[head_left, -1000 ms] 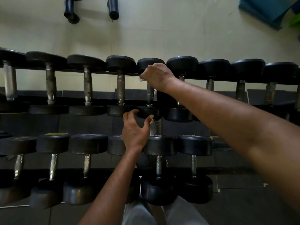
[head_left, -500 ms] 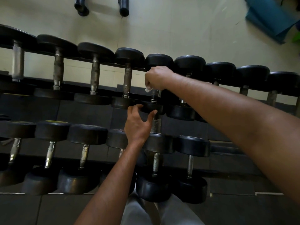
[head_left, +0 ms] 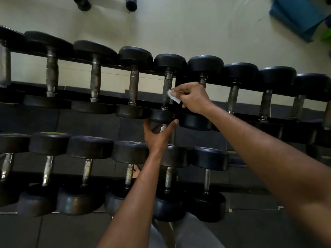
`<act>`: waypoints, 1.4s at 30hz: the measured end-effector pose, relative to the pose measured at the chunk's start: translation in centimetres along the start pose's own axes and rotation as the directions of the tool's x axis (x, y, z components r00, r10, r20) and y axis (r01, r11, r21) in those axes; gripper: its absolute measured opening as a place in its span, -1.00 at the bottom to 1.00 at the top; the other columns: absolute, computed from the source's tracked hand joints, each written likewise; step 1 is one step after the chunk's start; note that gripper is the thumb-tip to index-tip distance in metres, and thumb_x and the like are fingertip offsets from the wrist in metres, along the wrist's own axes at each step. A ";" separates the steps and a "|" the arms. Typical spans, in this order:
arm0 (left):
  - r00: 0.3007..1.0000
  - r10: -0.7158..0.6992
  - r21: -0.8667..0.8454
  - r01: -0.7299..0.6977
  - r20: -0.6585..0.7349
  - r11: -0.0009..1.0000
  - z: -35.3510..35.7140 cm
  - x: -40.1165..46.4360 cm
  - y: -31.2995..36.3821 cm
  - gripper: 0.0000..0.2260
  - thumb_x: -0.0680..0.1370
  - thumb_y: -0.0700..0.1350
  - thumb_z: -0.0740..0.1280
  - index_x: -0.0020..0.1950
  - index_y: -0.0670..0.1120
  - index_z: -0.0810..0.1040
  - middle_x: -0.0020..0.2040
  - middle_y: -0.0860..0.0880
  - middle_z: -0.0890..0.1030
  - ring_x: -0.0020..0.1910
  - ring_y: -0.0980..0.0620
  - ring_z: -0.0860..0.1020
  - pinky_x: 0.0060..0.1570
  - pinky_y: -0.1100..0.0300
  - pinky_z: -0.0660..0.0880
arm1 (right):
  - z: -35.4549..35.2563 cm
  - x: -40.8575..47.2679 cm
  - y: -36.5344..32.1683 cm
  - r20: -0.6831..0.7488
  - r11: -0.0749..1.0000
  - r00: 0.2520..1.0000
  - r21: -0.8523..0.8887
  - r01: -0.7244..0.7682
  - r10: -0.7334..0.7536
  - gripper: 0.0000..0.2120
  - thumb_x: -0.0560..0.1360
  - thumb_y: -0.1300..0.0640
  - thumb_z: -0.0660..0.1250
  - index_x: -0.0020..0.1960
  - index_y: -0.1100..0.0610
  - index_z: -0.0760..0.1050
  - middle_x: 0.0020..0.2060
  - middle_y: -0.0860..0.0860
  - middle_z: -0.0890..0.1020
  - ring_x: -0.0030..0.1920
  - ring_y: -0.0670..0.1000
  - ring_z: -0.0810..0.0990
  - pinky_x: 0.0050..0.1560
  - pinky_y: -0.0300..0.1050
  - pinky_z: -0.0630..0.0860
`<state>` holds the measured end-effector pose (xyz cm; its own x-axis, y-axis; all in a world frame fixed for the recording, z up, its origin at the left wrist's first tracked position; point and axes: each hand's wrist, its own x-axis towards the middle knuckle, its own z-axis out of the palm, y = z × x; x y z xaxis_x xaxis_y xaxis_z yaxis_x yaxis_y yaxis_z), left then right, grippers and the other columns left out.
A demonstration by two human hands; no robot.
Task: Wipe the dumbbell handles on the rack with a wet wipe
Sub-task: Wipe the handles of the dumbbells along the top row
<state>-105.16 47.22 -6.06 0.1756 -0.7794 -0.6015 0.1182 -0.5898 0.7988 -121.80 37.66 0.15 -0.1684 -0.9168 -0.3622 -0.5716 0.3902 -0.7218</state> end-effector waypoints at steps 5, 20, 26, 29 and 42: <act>1.000 -0.031 -0.184 0.030 0.001 0.983 0.4 1.5 -0.9 -0.40 0.31 -0.18 0.76 0.30 -0.15 0.64 0.11 -0.04 0.77 0.08 0.03 0.75 0.06 0.14 0.68 | 0.7 0.1 0.9 -0.046 0.997 0.996 -0.019 0.079 -0.080 -0.81 0.59 -0.07 0.50 0.16 -0.05 0.75 -0.01 -0.16 0.75 -0.37 -0.20 0.65 -0.24 -0.29 0.60; 0.988 -0.143 -0.083 0.148 0.061 0.986 -0.7 2.0 -0.6 -0.67 0.43 0.02 0.68 -0.01 -0.18 0.71 -0.16 -0.03 0.73 -0.16 0.08 0.69 -0.06 0.23 0.63 | 1.2 1.9 -0.9 -0.257 0.854 0.874 -0.445 0.271 -0.412 -0.78 0.70 0.00 0.32 0.15 0.00 0.73 0.04 -0.07 0.73 -0.03 0.03 0.70 -0.09 -0.04 0.62; 0.969 -0.184 -0.274 0.224 0.165 0.935 0.8 1.5 -0.6 -0.71 0.55 -0.13 0.56 0.23 -0.15 0.63 0.03 -0.18 0.70 -0.04 -0.03 0.71 0.03 0.03 0.68 | 1.3 2.3 -2.0 -0.257 0.816 0.866 -0.522 0.250 -0.429 -0.75 0.71 0.02 0.28 0.10 0.04 0.73 -0.04 -0.02 0.72 -0.11 0.11 0.70 -0.16 -0.08 0.55; 0.962 -0.191 -0.305 0.244 0.193 0.921 0.4 1.9 -0.6 -0.69 0.47 -0.10 0.63 0.12 -0.08 0.62 0.01 -0.11 0.71 -0.04 -0.02 0.69 0.03 0.07 0.64 | 1.3 2.5 -2.4 -0.251 0.820 0.872 -0.516 0.246 -0.420 -0.75 0.71 0.02 0.28 0.14 0.02 0.73 -0.01 -0.02 0.73 -0.08 0.11 0.71 -0.13 -0.07 0.56; 0.966 0.245 0.412 -0.193 -0.077 0.891 -3.2 0.1 1.0 -0.41 0.38 0.38 0.60 0.05 -0.07 0.55 -0.02 0.00 0.61 -0.05 0.04 0.59 -0.02 0.15 0.54 | 1.4 2.6 -2.0 -0.171 0.632 0.820 -0.727 0.270 -0.547 -0.87 0.67 0.10 0.33 0.12 0.01 0.66 0.00 -0.04 0.65 -0.25 0.17 0.69 -0.28 -0.11 0.39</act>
<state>-101.93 47.22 -5.27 0.2739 -0.8816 -0.3844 -0.3309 -0.4616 0.8230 -120.00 34.61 -0.21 0.0368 -0.9793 0.1988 -0.9901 -0.0627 -0.1254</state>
